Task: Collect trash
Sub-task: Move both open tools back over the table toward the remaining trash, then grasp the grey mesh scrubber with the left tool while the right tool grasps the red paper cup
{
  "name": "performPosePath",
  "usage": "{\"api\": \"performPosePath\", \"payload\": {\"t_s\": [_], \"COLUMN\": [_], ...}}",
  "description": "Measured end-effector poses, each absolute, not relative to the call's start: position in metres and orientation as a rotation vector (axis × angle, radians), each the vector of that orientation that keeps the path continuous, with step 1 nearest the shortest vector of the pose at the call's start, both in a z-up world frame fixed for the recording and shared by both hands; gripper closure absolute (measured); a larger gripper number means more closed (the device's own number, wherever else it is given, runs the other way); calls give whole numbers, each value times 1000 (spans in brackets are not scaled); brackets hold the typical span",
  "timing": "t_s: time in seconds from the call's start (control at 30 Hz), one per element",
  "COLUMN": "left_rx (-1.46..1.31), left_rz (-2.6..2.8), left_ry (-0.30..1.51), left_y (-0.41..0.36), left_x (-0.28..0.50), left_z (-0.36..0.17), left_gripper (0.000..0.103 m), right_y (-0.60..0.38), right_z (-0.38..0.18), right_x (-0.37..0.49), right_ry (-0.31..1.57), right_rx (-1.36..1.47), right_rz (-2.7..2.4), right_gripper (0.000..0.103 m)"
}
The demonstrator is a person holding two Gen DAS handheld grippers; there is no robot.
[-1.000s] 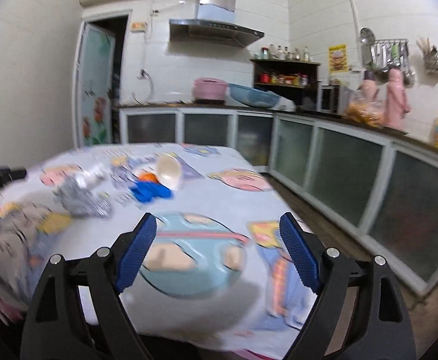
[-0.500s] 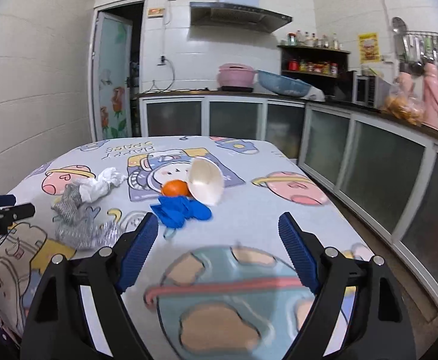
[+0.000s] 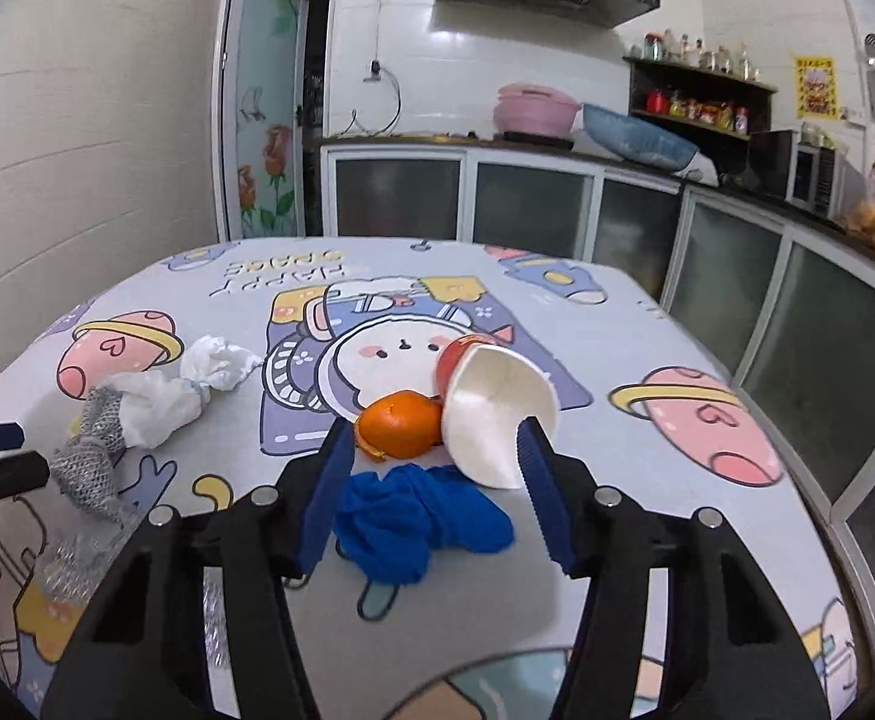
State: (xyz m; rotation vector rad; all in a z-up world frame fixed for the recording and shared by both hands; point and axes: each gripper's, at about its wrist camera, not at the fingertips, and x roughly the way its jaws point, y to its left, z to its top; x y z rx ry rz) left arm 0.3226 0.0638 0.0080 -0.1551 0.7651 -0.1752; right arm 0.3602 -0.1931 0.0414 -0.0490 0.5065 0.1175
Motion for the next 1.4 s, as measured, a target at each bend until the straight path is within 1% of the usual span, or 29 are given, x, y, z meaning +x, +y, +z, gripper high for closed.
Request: {"api": "performPosePath", "payload": {"t_s": [0.13, 0.27, 0.5, 0.63, 0.73, 0.8, 0.83, 0.87, 0.9, 0.93, 0.97, 1.0, 1.03, 1.2, 1.4], "left_rx": [-164, -212, -241, -245, -261, -261, -261, -261, -265, -274, -284, -290, -303, -327, -336], "left_rz": [-200, -231, -239, -238, -237, -229, -226, -228, -233, -235, -233, -236, -246, -253, -280], "left_ry": [807, 859, 886, 898, 904, 901, 904, 908, 917, 924, 928, 930, 930, 914, 862], "left_y": [57, 52, 42, 41, 42, 43, 44, 45, 46, 46, 48, 48, 49, 52, 63], "left_x": [340, 354, 367, 373, 377, 377, 378, 378, 380, 381, 382, 383, 384, 383, 372], "left_z": [3, -4, -11, -15, -16, -16, -16, -17, -19, -20, -21, -22, -22, -18, -4], "left_gripper": [8, 8, 8, 8, 10, 24, 30, 47, 55, 59, 73, 83, 85, 89, 89], "right_y": [-193, -198, -204, -203, -201, -200, -199, -199, -199, -199, -199, -199, -200, -205, -217], "right_z": [35, 30, 23, 23, 22, 22, 22, 21, 21, 19, 19, 18, 19, 29, 48], "right_x": [380, 398, 413, 422, 429, 430, 430, 430, 430, 432, 432, 432, 432, 425, 415], "right_ry": [544, 588, 621, 649, 672, 685, 687, 687, 691, 703, 705, 705, 704, 672, 630], "right_rx": [-41, -12, 28, 36, 34, 35, 29, 26, 27, 31, 33, 34, 37, 63, 102], "right_rz": [110, 106, 110, 119, 119, 127, 120, 111, 111, 115, 115, 117, 117, 130, 135], "right_gripper": [54, 55, 57, 62, 70, 79, 87, 93, 97, 100, 100, 100, 101, 101, 101]}}
